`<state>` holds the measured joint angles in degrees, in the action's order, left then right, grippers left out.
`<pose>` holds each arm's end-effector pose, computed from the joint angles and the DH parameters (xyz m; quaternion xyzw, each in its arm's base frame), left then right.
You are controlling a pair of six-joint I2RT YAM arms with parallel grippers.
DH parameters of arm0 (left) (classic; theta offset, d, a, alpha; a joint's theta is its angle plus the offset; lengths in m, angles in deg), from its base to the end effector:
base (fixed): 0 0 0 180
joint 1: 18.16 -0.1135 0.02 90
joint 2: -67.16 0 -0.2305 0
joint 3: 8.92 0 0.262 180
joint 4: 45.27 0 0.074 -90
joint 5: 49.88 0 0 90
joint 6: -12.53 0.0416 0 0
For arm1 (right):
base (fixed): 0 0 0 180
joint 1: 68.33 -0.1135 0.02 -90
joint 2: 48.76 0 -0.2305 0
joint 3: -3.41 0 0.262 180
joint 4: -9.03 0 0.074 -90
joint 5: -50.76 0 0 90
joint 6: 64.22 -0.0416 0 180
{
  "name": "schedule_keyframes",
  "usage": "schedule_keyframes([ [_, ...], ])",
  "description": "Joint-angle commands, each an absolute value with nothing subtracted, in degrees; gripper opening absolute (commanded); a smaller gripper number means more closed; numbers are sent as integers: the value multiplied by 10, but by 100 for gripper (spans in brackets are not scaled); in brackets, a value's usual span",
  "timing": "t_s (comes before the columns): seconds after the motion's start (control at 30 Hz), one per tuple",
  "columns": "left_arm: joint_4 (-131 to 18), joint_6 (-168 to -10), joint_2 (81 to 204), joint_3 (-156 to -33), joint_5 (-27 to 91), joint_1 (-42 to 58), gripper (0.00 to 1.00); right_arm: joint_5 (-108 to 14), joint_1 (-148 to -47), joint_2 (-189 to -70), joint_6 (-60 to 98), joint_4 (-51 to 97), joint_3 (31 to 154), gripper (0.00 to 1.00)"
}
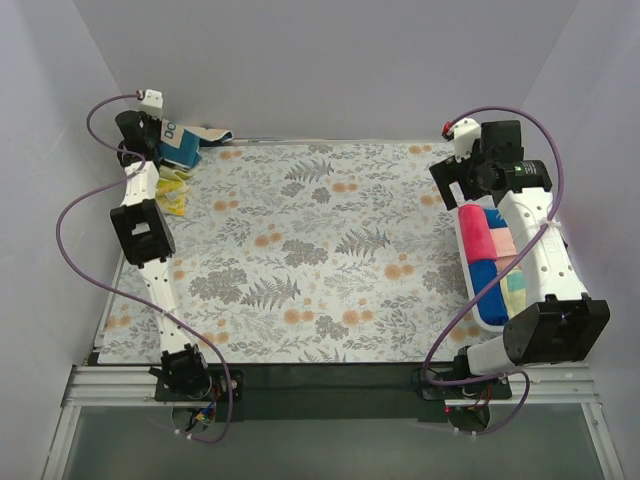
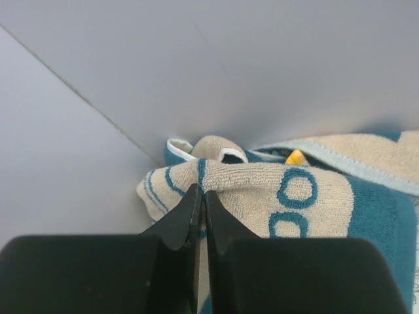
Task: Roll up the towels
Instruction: Grab a towel with the left arm, then move the towel to the center of the board
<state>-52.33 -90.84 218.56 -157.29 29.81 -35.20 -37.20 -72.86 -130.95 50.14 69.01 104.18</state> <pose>0.5731 0.1679 0.1899 -0.1446 0.7519 -0.0484 0.6415 0.3228 0.0241 0.3489 -0.2202 0.8843 -0.0868 0.4025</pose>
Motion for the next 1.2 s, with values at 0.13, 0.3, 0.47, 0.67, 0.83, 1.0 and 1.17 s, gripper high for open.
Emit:
schedule_keyframes([
  [0.13, -432, -898, 2046, -1612, 254, -345, 0, -413, -735, -1306, 489, 690, 1080, 98],
  [0.3, -389, -894, 2006, -1629, 256, -335, 0, -432, -742, -1315, 482, 688, 1097, 98],
  [0.47, -359, -903, 1942, -1616, 236, -315, 0, -443, -747, -1316, 479, 687, 1100, 98],
  [0.67, -322, -909, 1864, -1599, 205, -279, 0, -452, -751, -1318, 476, 683, 1114, 98],
  [0.83, -310, -925, 1815, -1599, 182, -247, 0, -459, -754, -1325, 473, 684, 1132, 98],
  [1.0, -313, -943, 1737, -1510, 139, -210, 0, -473, -758, -1335, 471, 685, 1145, 98],
  [1.17, -353, -1003, 1640, -1411, 70, -193, 0, -511, -761, -1338, 474, 685, 1147, 98],
])
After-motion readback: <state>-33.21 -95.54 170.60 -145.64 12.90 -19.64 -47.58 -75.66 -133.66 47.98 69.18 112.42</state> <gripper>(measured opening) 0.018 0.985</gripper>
